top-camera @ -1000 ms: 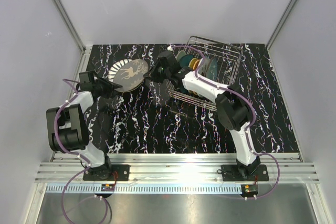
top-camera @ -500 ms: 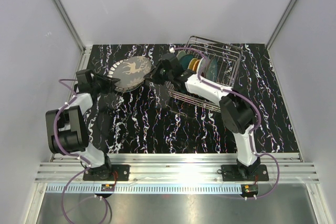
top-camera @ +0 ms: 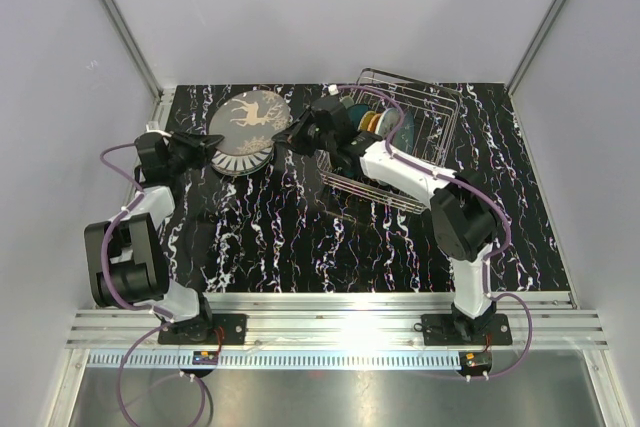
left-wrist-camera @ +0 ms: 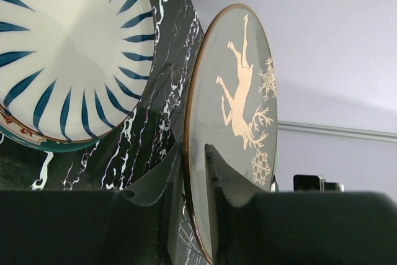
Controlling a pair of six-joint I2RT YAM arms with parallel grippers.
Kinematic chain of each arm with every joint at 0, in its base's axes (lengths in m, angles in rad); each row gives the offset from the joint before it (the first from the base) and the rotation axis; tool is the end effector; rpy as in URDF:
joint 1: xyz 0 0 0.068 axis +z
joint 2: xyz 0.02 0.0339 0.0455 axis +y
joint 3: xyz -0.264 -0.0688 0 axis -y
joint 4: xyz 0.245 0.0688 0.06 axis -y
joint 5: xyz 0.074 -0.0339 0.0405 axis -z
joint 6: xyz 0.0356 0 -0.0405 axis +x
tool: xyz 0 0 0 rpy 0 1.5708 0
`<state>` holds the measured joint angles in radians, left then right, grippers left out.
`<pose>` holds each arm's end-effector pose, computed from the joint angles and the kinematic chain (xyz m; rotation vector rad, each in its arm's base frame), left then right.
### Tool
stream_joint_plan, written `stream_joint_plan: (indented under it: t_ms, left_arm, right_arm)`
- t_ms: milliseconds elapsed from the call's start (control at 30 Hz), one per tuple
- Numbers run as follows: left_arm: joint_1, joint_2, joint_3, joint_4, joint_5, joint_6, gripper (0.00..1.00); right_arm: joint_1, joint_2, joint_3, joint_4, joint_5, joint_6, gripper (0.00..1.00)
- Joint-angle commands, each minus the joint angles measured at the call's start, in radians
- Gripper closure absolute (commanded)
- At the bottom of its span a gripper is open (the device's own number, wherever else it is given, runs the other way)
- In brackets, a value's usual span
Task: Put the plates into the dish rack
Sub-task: Pass the plate from the right arm to the left
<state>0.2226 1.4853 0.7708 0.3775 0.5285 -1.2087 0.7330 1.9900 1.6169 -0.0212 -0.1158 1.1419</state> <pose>0.3168 0.0533 0.2267 -1.0226 1.7613 -1.1482 0.3528 0.3232 0.2792 0.3661 2.1879 1.2679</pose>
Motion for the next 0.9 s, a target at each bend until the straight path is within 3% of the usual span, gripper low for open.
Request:
stream_joint_plan:
  t_ms: [0, 200, 333, 867]
  left_arm:
    - [-0.031, -0.046, 0.004, 0.146, 0.185, 0.003, 0.8]
    - [-0.031, -0.034, 0.018, 0.146, 0.24, 0.04, 0.8]
    - [-0.031, -0.025, 0.028, 0.138, 0.274, 0.044, 0.86]
    - [-0.046, 0.01, 0.085, 0.061, 0.347, 0.101, 0.85]
  right_arm:
    - [0.057, -0.065, 0.001, 0.171, -0.125, 0.004, 1.0]
    - [0.057, -0.062, -0.005, 0.199, -0.157, -0.005, 1.0]
    - [0.057, -0.069, -0.02, 0.228, -0.173, -0.03, 1.0]
    - [0.068, -0.086, -0.057, 0.311, -0.243, -0.091, 1.0]
